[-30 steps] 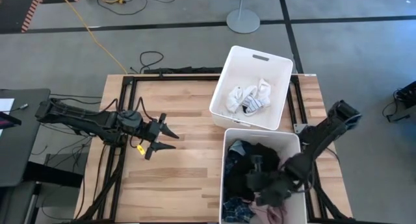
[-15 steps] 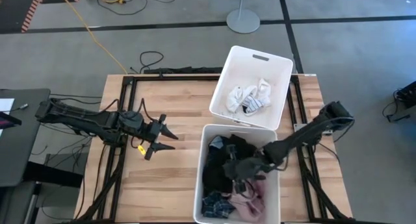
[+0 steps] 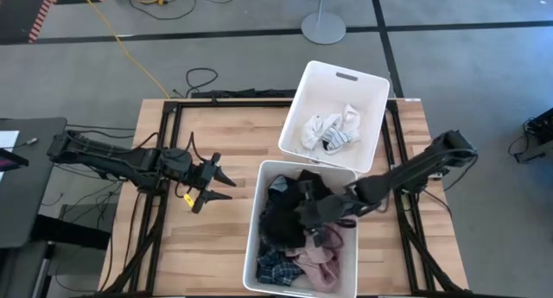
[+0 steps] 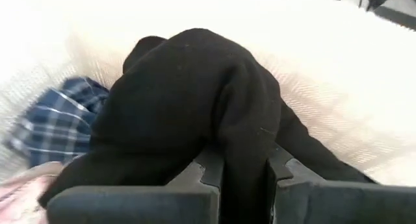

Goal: Sort clothes
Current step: Put the black shirt into the bottom white laundry bin, then return to Home Position

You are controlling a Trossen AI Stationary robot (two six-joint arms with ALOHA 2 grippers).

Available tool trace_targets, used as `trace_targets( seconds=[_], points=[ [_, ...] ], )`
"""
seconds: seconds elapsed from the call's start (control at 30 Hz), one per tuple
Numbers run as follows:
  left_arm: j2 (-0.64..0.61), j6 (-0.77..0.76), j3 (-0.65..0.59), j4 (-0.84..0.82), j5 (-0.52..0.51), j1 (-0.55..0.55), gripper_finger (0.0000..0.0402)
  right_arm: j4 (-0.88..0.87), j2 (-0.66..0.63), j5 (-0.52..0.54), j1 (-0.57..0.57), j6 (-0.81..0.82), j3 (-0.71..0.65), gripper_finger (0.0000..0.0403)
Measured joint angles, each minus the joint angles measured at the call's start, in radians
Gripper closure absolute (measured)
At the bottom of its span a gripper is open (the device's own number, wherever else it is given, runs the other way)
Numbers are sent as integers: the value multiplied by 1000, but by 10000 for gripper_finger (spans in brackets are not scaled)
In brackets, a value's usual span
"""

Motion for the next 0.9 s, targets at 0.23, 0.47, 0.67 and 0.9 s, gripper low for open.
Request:
trace_targets(
  seconds=[0.23,0.47,0.67,0.9],
  points=[
    [0,9,0,1,-15,0,212,-18,-130,6,62,30,0,272],
    [0,5,0,-1,-25,0,212,-137,-177,6,66,159,0,153],
    [0,0,0,0,-26,0,212,-241,-288,7,109,224,1,121],
    [-45,93,6,96,-44,-10,212,-269,-463,218,269,134,3,121]
  ],
)
